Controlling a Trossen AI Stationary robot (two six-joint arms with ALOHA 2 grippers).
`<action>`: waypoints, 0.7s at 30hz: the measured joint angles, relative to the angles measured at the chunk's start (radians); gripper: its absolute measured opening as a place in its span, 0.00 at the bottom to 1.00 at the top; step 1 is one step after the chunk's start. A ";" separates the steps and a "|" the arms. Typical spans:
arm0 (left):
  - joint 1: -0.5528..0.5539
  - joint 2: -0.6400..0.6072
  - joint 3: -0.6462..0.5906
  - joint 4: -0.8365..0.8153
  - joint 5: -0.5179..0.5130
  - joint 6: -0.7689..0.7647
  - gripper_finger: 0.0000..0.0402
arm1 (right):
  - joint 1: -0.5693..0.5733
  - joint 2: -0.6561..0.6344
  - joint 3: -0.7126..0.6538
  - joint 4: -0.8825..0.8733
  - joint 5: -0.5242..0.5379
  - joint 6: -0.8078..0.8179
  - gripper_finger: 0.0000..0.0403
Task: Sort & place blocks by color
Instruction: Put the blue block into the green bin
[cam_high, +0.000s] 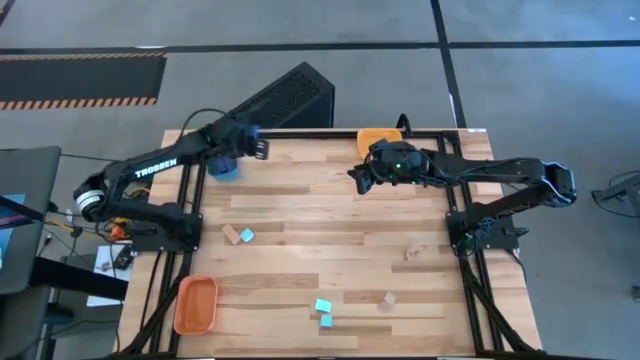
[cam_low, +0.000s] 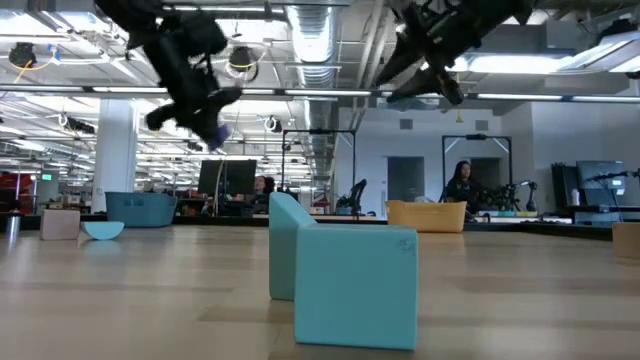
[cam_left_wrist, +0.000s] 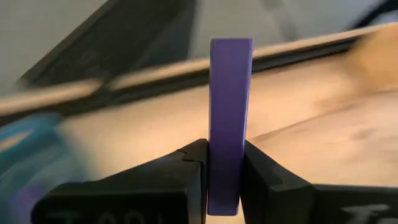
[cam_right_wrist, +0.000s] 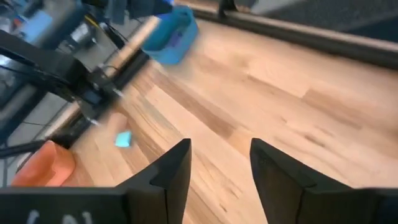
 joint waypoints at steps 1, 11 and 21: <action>0.029 0.015 0.000 -0.046 -0.010 -0.005 0.09 | 0.002 0.009 0.000 -0.007 0.001 0.013 0.44; 0.203 0.092 0.000 -0.234 -0.047 -0.062 0.09 | 0.058 0.076 0.000 -0.085 0.004 0.095 0.42; 0.251 0.093 0.000 -0.268 -0.055 -0.090 0.28 | 0.081 0.067 0.000 -0.206 0.059 0.134 0.47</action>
